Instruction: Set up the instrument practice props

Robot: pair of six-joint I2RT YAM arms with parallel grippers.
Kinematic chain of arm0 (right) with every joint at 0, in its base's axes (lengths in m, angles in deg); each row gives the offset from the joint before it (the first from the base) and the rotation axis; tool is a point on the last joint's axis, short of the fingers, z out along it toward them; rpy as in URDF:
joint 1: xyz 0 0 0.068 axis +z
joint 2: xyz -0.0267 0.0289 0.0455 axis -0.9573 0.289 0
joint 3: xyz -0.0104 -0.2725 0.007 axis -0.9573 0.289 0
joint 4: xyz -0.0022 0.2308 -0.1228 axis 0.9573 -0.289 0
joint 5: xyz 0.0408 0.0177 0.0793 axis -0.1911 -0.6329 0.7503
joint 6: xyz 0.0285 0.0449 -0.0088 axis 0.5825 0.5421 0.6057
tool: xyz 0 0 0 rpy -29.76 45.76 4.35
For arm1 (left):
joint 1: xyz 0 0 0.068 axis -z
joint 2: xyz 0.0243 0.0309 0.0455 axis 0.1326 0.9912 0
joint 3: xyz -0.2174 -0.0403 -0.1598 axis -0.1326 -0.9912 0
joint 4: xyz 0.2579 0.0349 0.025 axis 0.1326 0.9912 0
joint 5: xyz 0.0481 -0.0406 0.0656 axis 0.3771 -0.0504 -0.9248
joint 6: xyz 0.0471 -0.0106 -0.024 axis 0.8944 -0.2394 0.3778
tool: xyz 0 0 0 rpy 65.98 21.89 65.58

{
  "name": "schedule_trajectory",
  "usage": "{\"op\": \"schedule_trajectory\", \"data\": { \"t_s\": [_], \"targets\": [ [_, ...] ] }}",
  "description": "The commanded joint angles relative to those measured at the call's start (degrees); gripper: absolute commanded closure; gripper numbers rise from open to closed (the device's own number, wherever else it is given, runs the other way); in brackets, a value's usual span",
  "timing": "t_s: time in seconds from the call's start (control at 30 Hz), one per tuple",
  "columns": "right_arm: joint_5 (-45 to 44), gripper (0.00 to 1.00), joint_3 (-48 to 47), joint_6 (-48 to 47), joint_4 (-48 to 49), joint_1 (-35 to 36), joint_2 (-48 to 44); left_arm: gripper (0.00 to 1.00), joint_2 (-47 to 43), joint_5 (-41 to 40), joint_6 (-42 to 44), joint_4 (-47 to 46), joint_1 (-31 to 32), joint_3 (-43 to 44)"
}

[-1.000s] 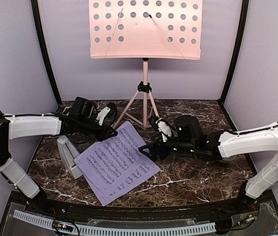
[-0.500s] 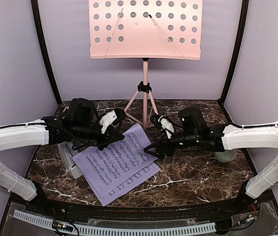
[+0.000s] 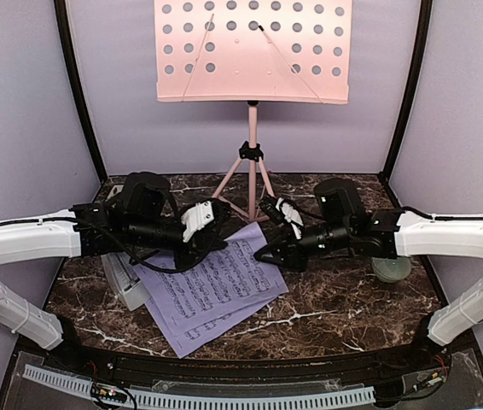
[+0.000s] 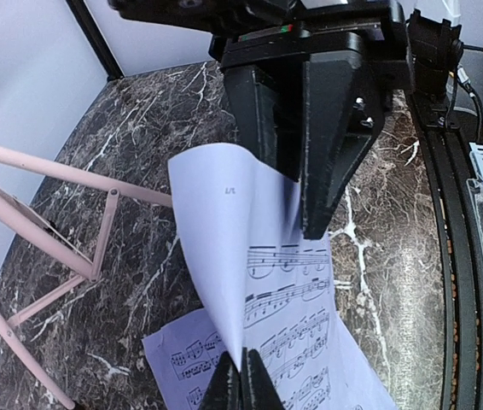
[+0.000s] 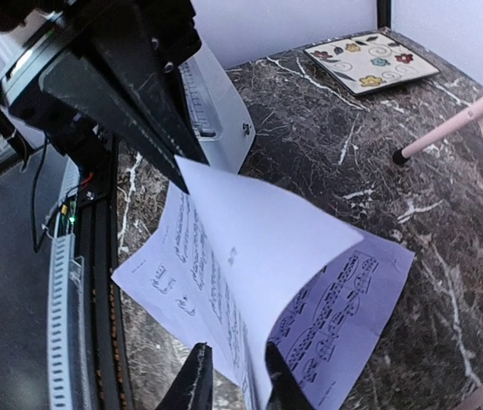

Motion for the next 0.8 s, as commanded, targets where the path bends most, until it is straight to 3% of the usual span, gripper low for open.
{"op": "schedule_trajectory", "data": {
  "t_s": [0.0, 0.07, 0.13, 0.3, 0.37, 0.5, 0.77],
  "targets": [
    [1.63, 0.87, -1.70, -0.88, -1.84, 1.29, -2.93, 0.95, 1.13, -1.90, 3.46, 0.72, 2.38, 3.28],
    [0.82, 0.99, -1.66, -1.20, -3.26, 1.81, -3.77, 0.90, 1.76, -2.84, 3.75, 1.03, 3.38, 3.88],
    [-0.89, 1.00, -0.50, -1.99, -3.68, 2.54, -5.84, 0.80, 1.69, -3.48, 3.12, 1.14, 3.79, 3.92],
    [-4.87, 1.00, 5.23, -5.59, -3.17, 4.43, -13.77, 0.40, -4.09, -5.27, -1.09, -3.57, 3.72, -2.08],
    [-5.76, 1.00, 6.95, -6.81, -3.42, 4.89, -16.47, 0.30, -7.18, -5.92, -2.47, -5.72, 3.65, -5.25],
    [-6.43, 1.00, 9.36, -8.68, -3.77, 5.29, -21.20, 0.22, -12.17, -6.50, -4.69, -7.70, 3.39, -9.93],
    [-7.42, 1.00, 10.76, -10.52, -3.51, 5.45, -27.71, 0.21, -17.80, -5.84, -9.84, -9.57, -1.84, -14.68]
  ]
}}
